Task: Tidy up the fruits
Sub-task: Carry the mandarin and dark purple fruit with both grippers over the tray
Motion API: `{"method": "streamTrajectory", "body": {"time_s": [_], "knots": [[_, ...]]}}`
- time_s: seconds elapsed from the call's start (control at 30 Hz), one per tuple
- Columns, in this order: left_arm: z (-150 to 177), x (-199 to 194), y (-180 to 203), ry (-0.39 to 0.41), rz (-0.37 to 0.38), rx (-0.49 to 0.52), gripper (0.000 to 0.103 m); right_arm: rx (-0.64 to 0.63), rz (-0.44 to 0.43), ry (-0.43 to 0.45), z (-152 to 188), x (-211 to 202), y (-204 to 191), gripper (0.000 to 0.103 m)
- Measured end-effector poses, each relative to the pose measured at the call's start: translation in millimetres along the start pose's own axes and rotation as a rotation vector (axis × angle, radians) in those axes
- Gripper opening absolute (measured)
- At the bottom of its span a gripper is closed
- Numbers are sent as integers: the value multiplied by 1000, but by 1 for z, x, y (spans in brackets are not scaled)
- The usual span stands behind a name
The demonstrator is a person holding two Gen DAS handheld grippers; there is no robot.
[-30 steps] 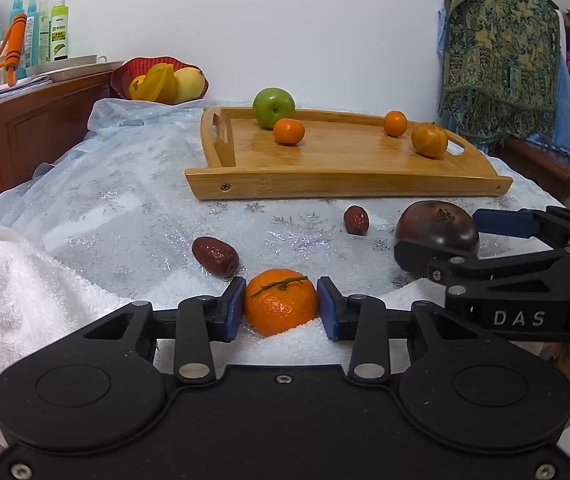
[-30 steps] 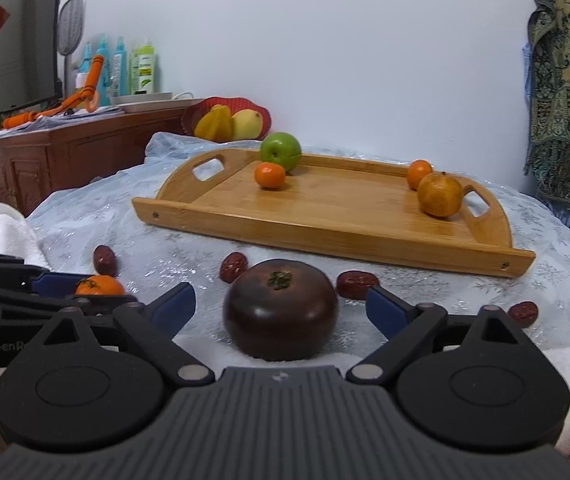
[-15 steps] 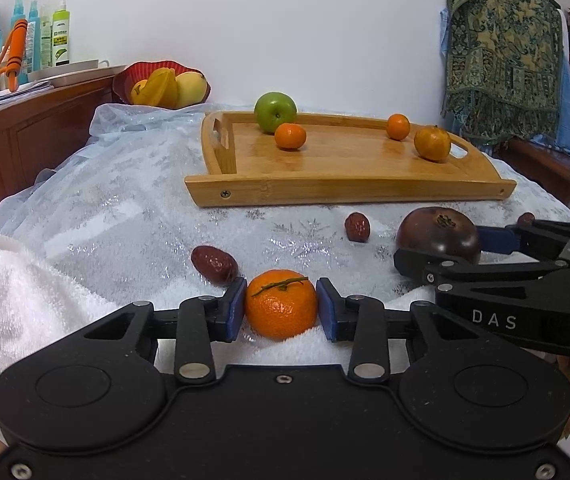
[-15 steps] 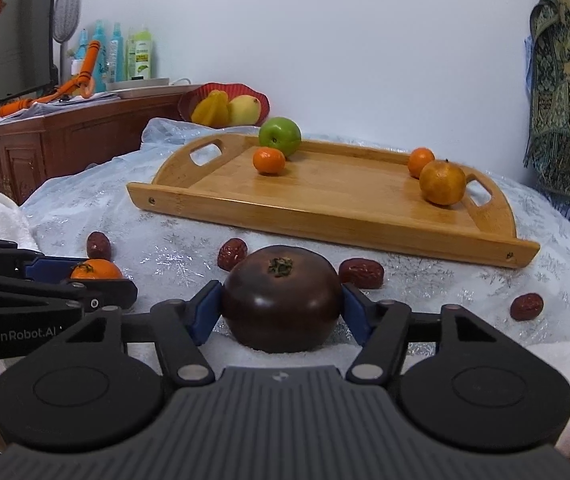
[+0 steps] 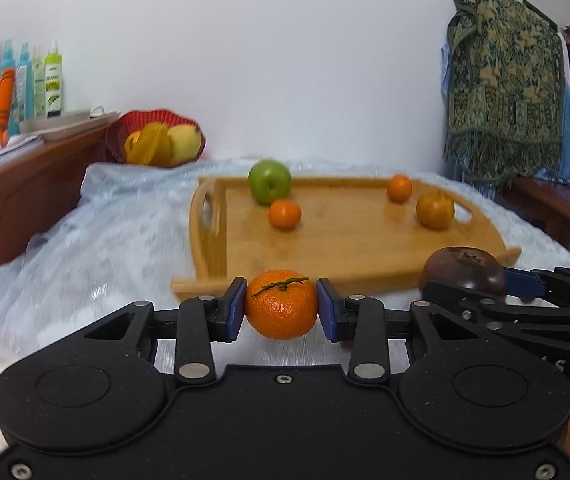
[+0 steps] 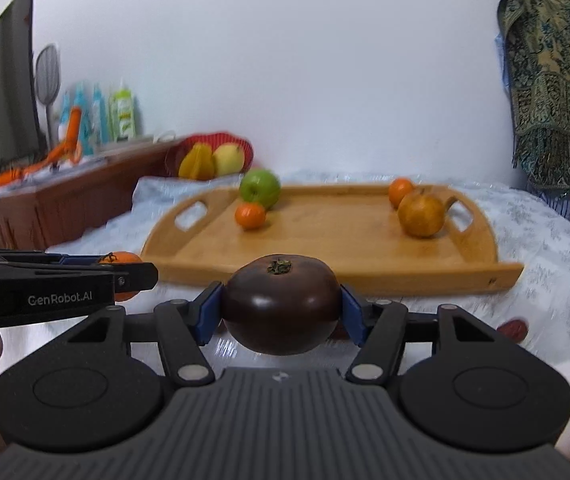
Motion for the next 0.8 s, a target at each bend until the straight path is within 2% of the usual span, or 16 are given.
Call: {"method": "streamTrajectory", "body": {"time_s": [0.23,0.33,0.47,0.67,0.8], "knots": [[-38,37,2,5,17,-10,35,53,102,18,-32,24,45,64],[-49,60,5,-15,32,-28,35,65,152,-3,-38,36,64,64],[-58,87,10,-34,37,-3,35,94,205,-50,-43,53,87,64],[-54,120,15,-77,36,-4,35,118,270,-108,-38,74,106,64],[-44,132,14,-112,36,-10,35,120,276,-128,-34,80,105,64]]}}
Point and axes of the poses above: each gripper's, at about its wrist camera, not at the fingertips, and x roughly the way its jaws point, y to its right, z to its underside, the point moved 8 cm from there along x, roughly the way its jaws point, and after that the axes turned 6 degrees about y, right-handed, at the moved point
